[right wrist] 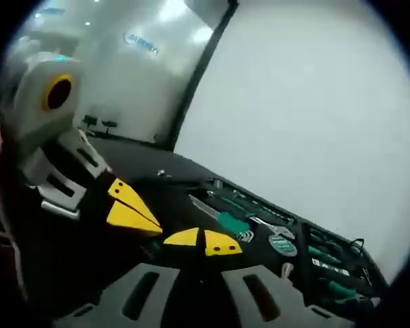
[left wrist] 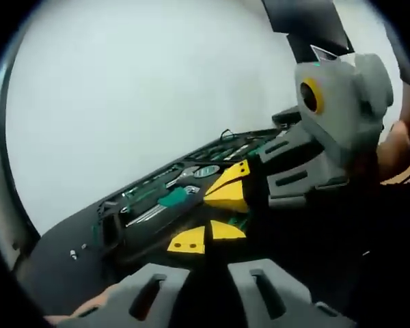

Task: Pick up the tools and put them into their designated positions in the toolbox.

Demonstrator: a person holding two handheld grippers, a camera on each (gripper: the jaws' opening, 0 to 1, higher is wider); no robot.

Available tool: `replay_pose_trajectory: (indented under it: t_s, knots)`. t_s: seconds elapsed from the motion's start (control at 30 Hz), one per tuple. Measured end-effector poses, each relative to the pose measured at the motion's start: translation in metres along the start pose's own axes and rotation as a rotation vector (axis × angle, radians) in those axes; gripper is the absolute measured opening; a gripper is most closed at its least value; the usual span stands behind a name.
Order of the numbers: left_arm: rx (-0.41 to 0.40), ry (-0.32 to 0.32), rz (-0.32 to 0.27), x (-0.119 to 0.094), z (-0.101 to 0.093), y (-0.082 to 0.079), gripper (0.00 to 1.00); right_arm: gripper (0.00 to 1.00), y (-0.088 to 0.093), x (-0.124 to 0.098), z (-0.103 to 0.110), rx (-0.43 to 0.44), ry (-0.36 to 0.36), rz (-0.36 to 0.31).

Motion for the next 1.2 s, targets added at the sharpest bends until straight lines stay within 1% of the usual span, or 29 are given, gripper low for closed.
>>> replay_pose_trajectory:
  t_s: [0.07, 0.1, 0.13, 0.2, 0.23, 0.27, 0.3, 0.33, 0.37, 0.43, 0.47, 0.5, 0.53, 0.57, 0.6, 0.63, 0.67, 0.73, 0.8, 0.83, 0.87, 0.9, 0.93, 0.97, 1.03, 1.07, 1.1, 1.13, 1.2]
  knots:
    - [0.004, 0.006, 0.001, 0.000, -0.001, 0.000, 0.00, 0.00, 0.003, -0.001, -0.001, 0.011, 0.005, -0.013]
    - [0.007, 0.008, 0.002, 0.000, -0.001, -0.001, 0.00, 0.00, 0.000, -0.002, 0.000, 0.051, -0.014, -0.015]
    - [0.008, 0.009, 0.003, 0.000, -0.001, -0.001, 0.00, 0.00, 0.000, -0.003, -0.001, 0.056, -0.019, -0.009]
    - [0.002, 0.012, 0.005, 0.001, -0.002, 0.000, 0.00, 0.00, 0.000, -0.001, 0.002, 0.017, -0.015, 0.001]
    - [0.000, 0.014, 0.008, 0.002, -0.003, 0.001, 0.00, 0.00, 0.012, 0.003, 0.009, -0.010, -0.060, 0.093]
    - [-0.066, 0.025, 0.062, 0.002, -0.003, 0.002, 0.00, 0.00, 0.008, 0.004, 0.007, 0.003, -0.011, 0.039]
    - [-0.031, 0.024, 0.031, 0.003, -0.001, 0.000, 0.00, 0.00, 0.010, 0.005, 0.008, 0.063, -0.031, 0.031]
    - [-0.028, 0.024, 0.026, 0.002, -0.001, 0.000, 0.00, 0.00, 0.011, 0.008, 0.007, 0.066, -0.044, 0.028]
    - [-0.004, 0.010, 0.010, 0.001, -0.002, -0.001, 0.00, 0.00, 0.007, -0.002, 0.003, 0.062, -0.042, 0.035]
    - [-0.016, 0.000, 0.006, 0.001, -0.002, -0.002, 0.00, 0.00, 0.006, -0.003, 0.003, 0.050, -0.041, 0.037]
    - [-0.023, 0.003, 0.004, 0.001, -0.001, -0.002, 0.00, 0.00, 0.007, -0.002, 0.001, 0.092, -0.069, 0.022]
    - [0.037, -0.022, -0.031, 0.003, -0.002, -0.005, 0.00, 0.00, 0.007, -0.005, -0.004, 0.079, -0.122, 0.013]
    - [0.082, -0.034, -0.045, 0.004, -0.004, -0.005, 0.00, 0.00, 0.006, -0.011, -0.014, 0.063, -0.064, -0.009]
    - [0.068, -0.037, -0.042, 0.005, -0.006, -0.006, 0.00, 0.00, 0.000, -0.019, -0.027, 0.065, 0.010, -0.159]
    - [0.022, -0.047, -0.056, 0.004, -0.003, -0.007, 0.03, 0.00, -0.003, -0.034, -0.043, 0.111, 0.074, -0.241]
    - [0.012, -0.060, -0.103, 0.003, 0.002, -0.010, 0.09, 0.00, -0.002, -0.049, -0.050, 0.118, 0.107, -0.260]
    - [0.002, -0.079, -0.153, 0.000, 0.007, -0.014, 0.14, 0.00, 0.001, -0.056, -0.056, 0.114, 0.121, -0.275]
    - [-0.129, -0.156, -0.228, -0.008, 0.026, -0.020, 0.21, 0.01, 0.008, -0.065, -0.065, 0.078, 0.144, -0.287]
    - [-0.256, -0.286, -0.296, -0.017, 0.052, -0.025, 0.24, 0.07, 0.015, -0.072, -0.070, 0.033, 0.166, -0.317]
    - [-0.344, -0.371, -0.308, -0.020, 0.065, -0.024, 0.24, 0.07, 0.016, -0.074, -0.068, 0.022, 0.174, -0.319]
    - [-0.396, -0.430, -0.298, -0.023, 0.075, -0.021, 0.23, 0.07, 0.018, -0.077, -0.069, 0.007, 0.191, -0.339]
    - [-0.445, -0.490, -0.303, -0.027, 0.087, -0.018, 0.22, 0.07, 0.017, -0.076, -0.071, 0.017, 0.193, -0.336]
    - [-0.464, -0.545, -0.312, -0.029, 0.100, -0.013, 0.22, 0.07, 0.012, -0.078, -0.071, 0.032, 0.197, -0.378]
    - [-0.487, -0.596, -0.275, -0.031, 0.112, -0.007, 0.22, 0.07, 0.008, -0.079, -0.070, 0.032, 0.195, -0.421]
    - [-0.565, -0.648, -0.276, -0.030, 0.135, 0.002, 0.23, 0.07, 0.012, -0.076, -0.065, -0.017, 0.167, -0.371]
    - [-0.605, -0.665, -0.246, -0.027, 0.145, 0.010, 0.23, 0.07, 0.015, -0.074, -0.062, -0.031, 0.151, -0.333]
    - [-0.609, -0.684, -0.223, -0.023, 0.153, 0.017, 0.23, 0.07, 0.015, -0.072, -0.059, -0.028, 0.124, -0.330]
    - [-0.605, -0.710, -0.190, -0.018, 0.161, 0.025, 0.23, 0.07, 0.015, -0.072, -0.058, -0.024, 0.114, -0.337]
    - [-0.615, -0.712, -0.080, -0.004, 0.169, 0.038, 0.22, 0.07, 0.014, -0.070, -0.057, -0.034, 0.114, -0.342]
Point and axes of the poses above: the point that each gripper's makers call its tool centre point, and the gripper's own axes: x roughly forward along the fingers, z roughly to its left, y roughly out of its underside, the point moved 10 cm from there along -x, roughly backward along the fingers, and after that the axes turned 9 degrees about -y, right-handed, at the moved point
